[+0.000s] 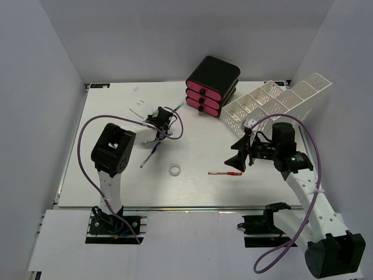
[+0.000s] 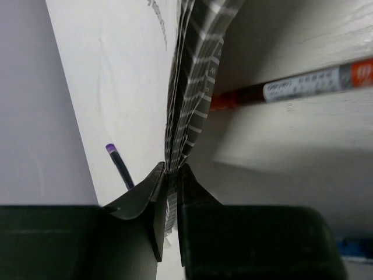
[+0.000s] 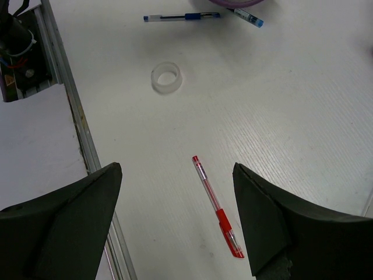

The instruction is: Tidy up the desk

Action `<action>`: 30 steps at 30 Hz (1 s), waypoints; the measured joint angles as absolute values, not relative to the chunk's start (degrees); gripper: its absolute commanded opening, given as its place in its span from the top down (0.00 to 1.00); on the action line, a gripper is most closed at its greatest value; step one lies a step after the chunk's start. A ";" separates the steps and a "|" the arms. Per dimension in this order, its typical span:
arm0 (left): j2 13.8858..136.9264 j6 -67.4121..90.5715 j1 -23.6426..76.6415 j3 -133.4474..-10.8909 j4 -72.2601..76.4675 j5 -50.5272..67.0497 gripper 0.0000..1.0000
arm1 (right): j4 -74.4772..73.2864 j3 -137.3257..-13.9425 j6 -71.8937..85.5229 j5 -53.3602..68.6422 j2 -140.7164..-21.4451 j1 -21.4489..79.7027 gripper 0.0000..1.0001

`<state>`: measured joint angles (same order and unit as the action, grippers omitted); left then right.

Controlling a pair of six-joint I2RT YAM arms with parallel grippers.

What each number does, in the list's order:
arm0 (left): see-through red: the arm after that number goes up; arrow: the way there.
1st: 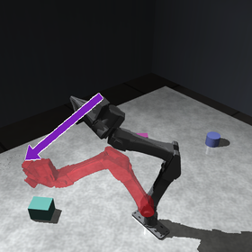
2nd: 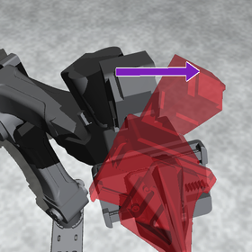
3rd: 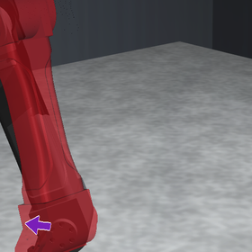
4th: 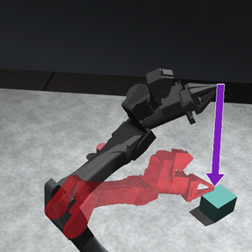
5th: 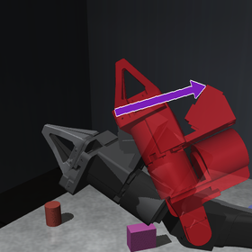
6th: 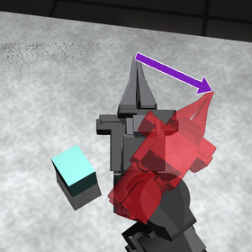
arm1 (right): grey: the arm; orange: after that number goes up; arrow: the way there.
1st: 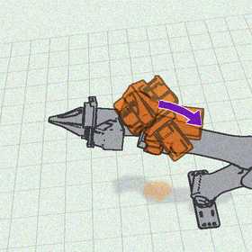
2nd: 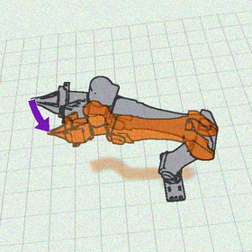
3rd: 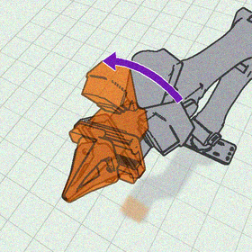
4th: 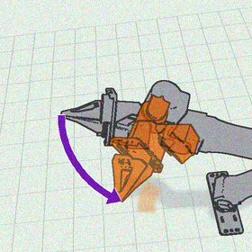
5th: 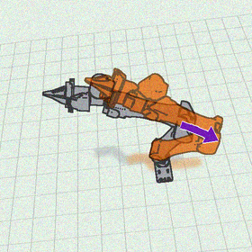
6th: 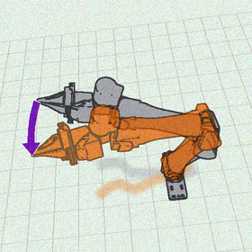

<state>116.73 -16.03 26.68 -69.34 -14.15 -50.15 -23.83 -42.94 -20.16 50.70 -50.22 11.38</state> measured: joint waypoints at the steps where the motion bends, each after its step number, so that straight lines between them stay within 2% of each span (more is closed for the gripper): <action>1: 116.03 -16.01 26.68 -69.25 -14.39 -50.11 0.90 | -23.83 -42.94 -20.18 50.68 -50.22 11.38 0.18; 6: 110.67 -16.01 26.61 -69.25 -15.31 -49.93 1.00 | -23.86 -42.94 -20.47 50.72 -50.17 11.38 0.18; 18: 94.19 -16.93 26.46 -70.94 -14.48 -49.60 1.00 | -24.03 -42.94 -21.50 50.72 -50.17 11.38 0.18; 24: 92.84 -15.99 26.46 -74.39 -15.55 -48.47 1.00 | -24.03 -42.94 -21.58 50.72 -50.17 11.38 0.18; 30: 92.82 -10.98 26.35 -79.85 -23.68 -43.03 1.00 | -24.03 -42.94 -21.63 50.70 -50.19 11.38 0.18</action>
<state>92.82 -10.98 26.35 -79.85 -23.68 -43.03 -24.03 -42.94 -21.63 50.70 -50.19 11.38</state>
